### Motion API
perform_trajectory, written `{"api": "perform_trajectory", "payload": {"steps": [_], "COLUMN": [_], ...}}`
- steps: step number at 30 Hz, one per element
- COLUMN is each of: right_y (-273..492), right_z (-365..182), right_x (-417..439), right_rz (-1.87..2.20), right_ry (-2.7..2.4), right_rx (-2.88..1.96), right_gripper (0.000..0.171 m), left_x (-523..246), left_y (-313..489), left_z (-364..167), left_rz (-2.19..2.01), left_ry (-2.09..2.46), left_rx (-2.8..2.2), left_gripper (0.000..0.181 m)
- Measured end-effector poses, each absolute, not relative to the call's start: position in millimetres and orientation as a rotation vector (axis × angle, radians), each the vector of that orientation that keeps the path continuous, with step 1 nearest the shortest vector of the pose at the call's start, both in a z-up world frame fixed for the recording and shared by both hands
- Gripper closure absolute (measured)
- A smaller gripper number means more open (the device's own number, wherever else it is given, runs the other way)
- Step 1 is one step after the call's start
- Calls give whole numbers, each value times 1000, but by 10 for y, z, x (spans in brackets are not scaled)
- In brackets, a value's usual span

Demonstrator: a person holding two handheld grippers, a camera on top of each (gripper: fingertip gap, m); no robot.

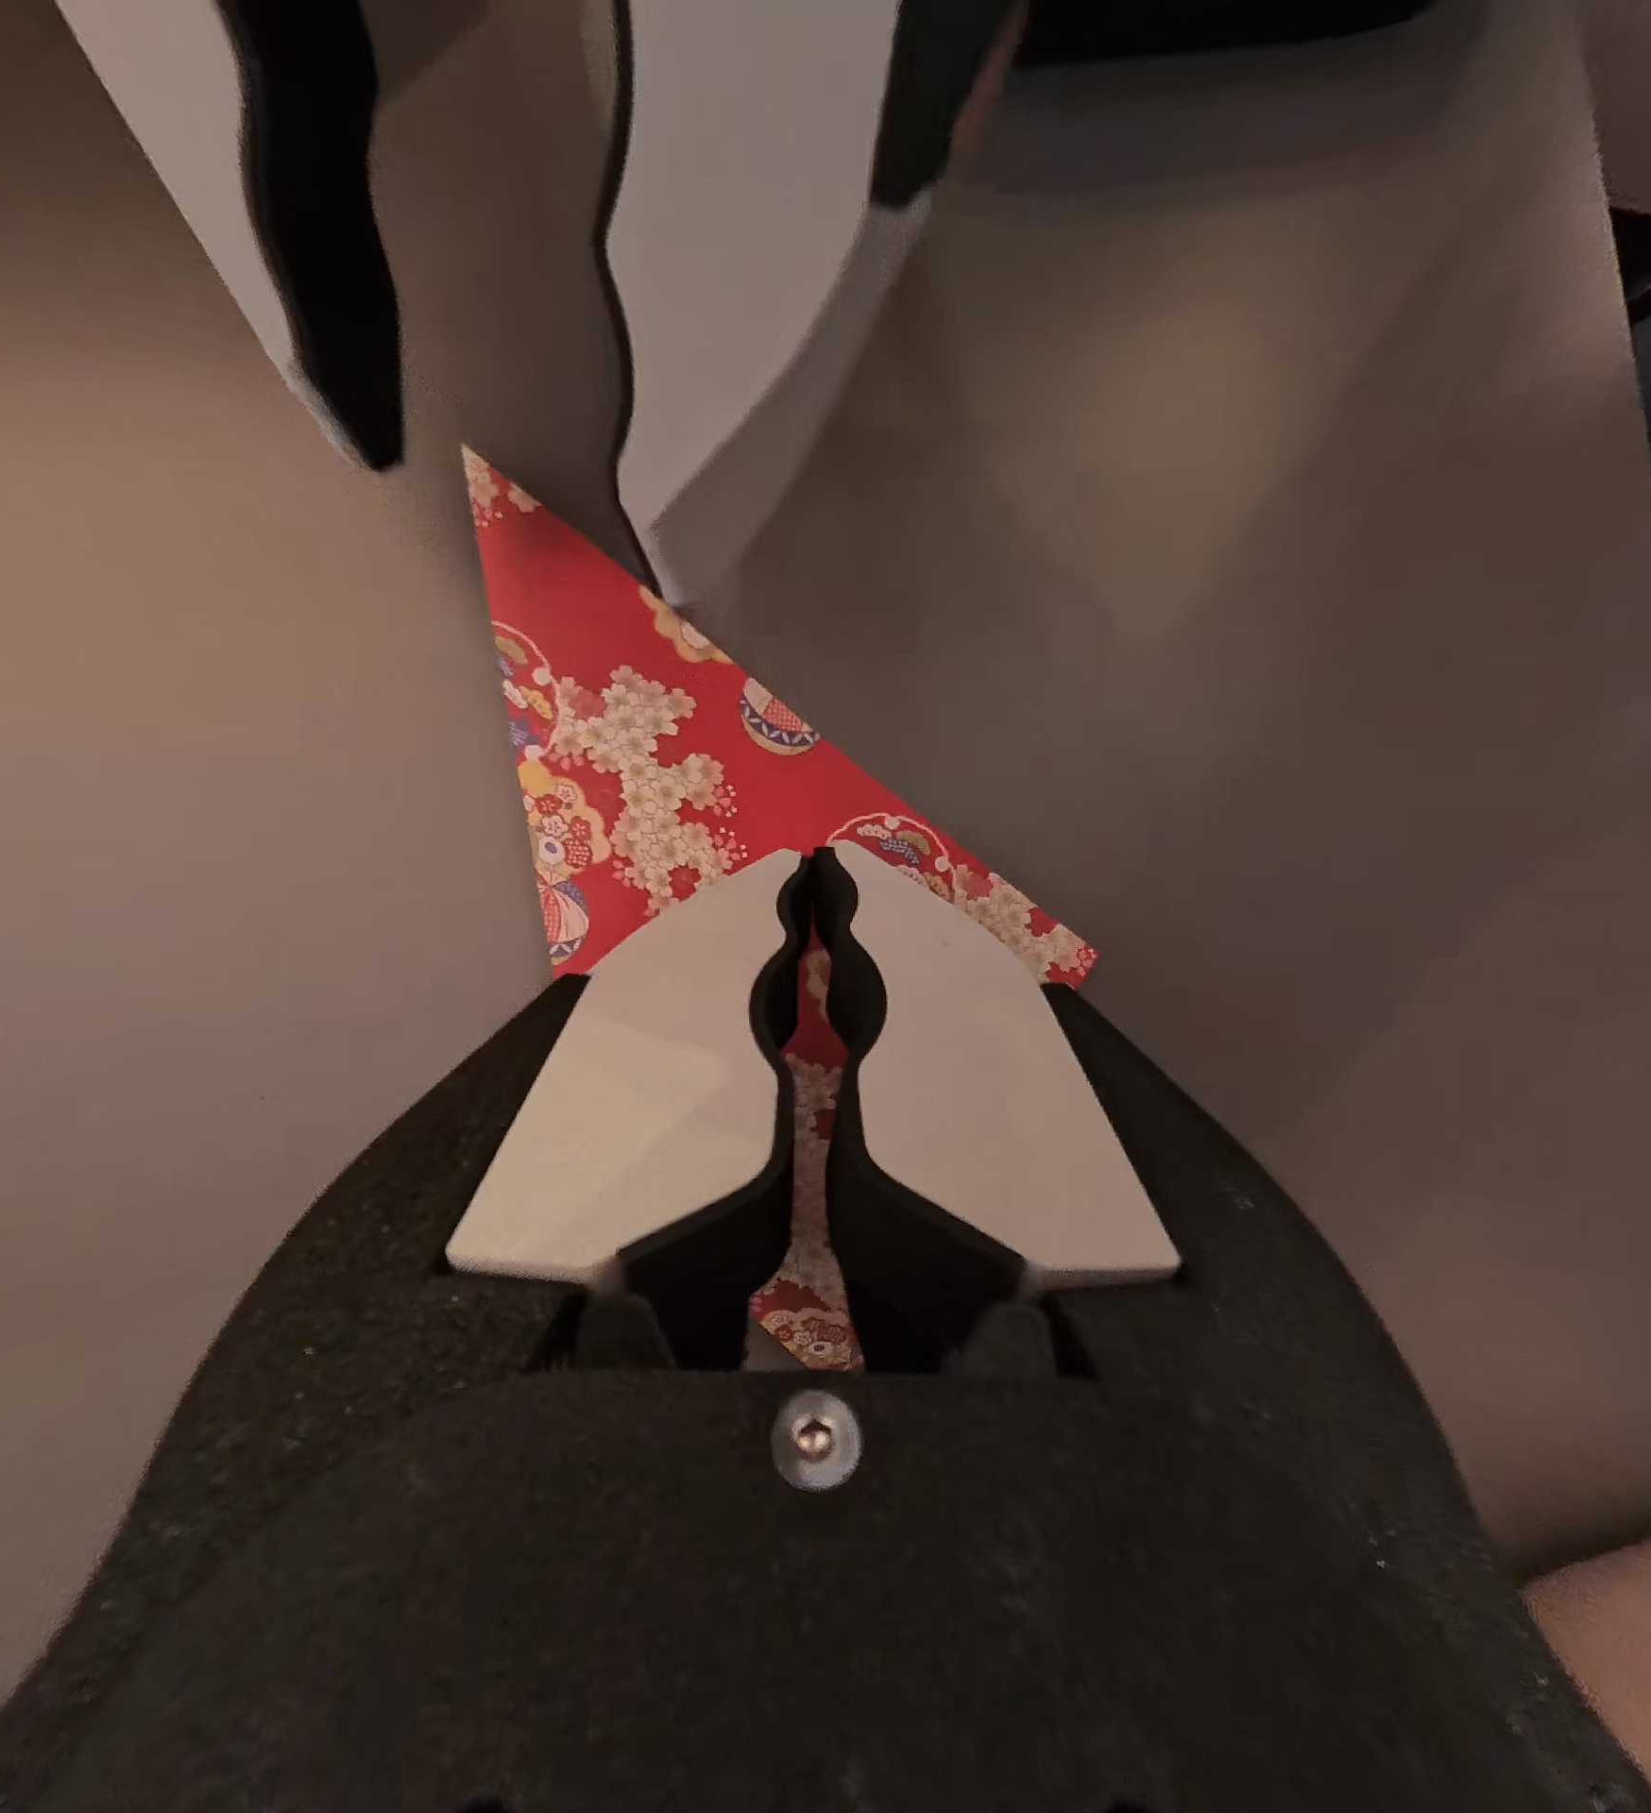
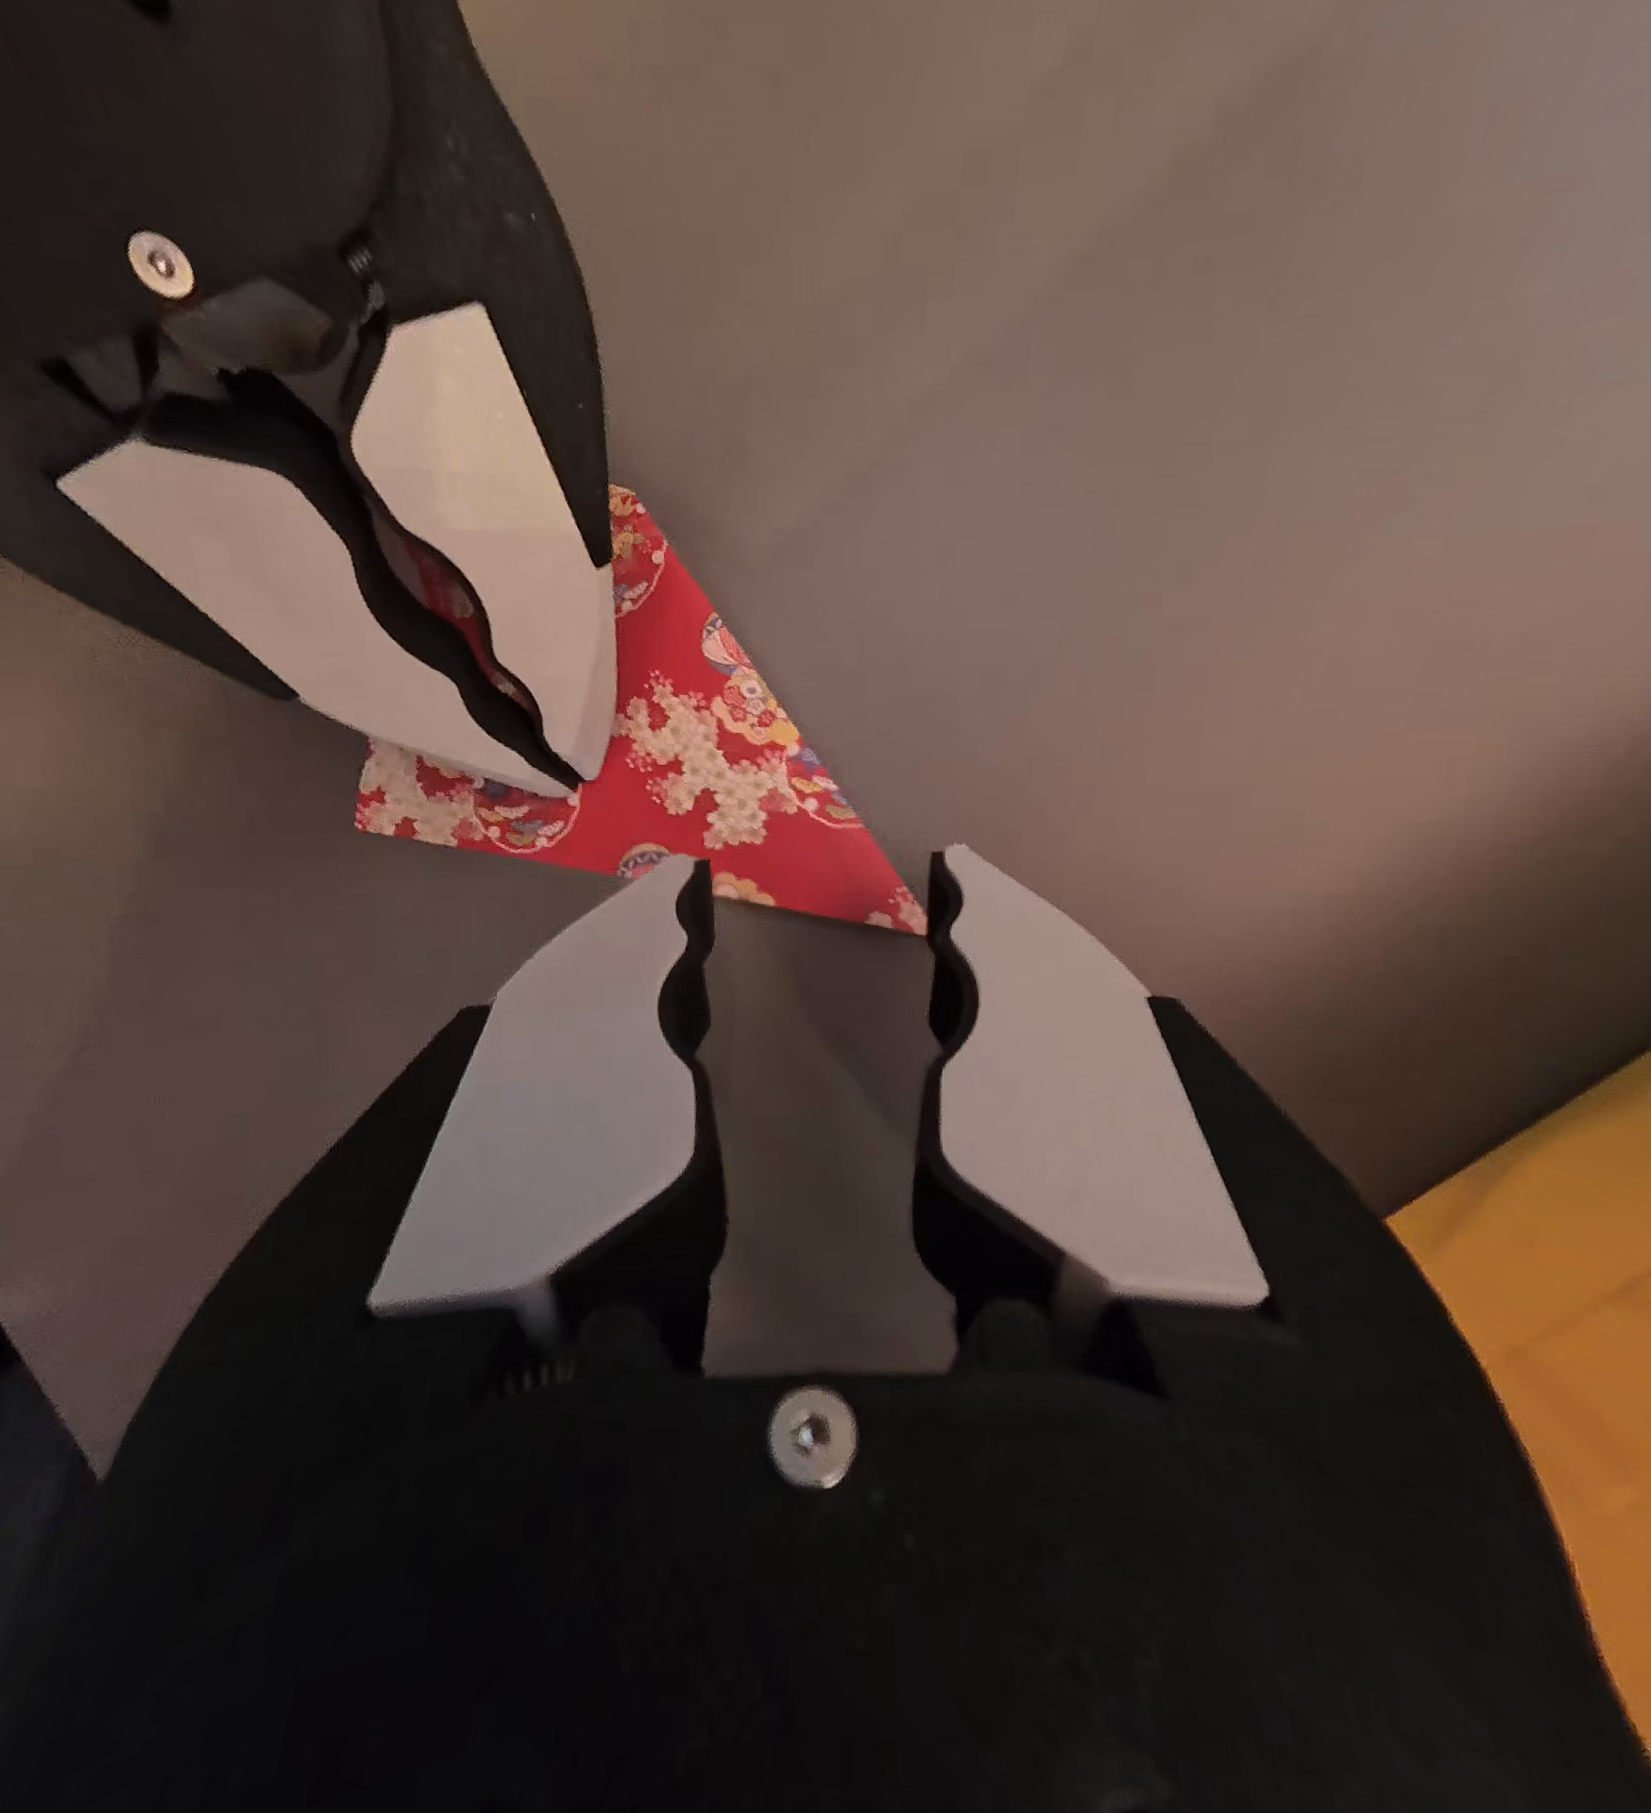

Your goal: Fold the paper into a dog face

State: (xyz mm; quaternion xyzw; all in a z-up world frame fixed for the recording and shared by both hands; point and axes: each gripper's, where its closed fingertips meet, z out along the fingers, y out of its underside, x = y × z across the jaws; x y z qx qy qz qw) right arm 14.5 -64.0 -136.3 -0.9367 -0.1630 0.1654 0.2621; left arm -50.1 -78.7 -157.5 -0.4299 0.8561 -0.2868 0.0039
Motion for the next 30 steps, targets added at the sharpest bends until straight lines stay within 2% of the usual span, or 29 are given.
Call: {"api": "perform_trajectory", "payload": {"steps": [1,7,20,27,30], "right_y": [-649,-741,-847,-816,-722], "right_z": [-1377,-1557,-1320,-1279,-1254], "right_x": [149,183,-40,-72,-39], "right_rz": [457,431,942,998,889], "right_ry": [-442,-495,-294,-241,-243], "right_rx": [-2543,-2655,-2664,-2664,-2658], "right_gripper": [127,123,128,130,129], "left_x": [-516,-521,-520,-522,-522], "left_y": [-780,-778,-779,-782,-780], "left_z": [-1574,-1572,-1582,-1583,-1583], "left_rz": [-911,-991,-947,-995,-987], "left_ry": [2684,2661,2656,2644,2645], "left_rx": [-1337,-1323,-1319,-1324,-1311], "left_gripper": [181,181,181,181,181]}}
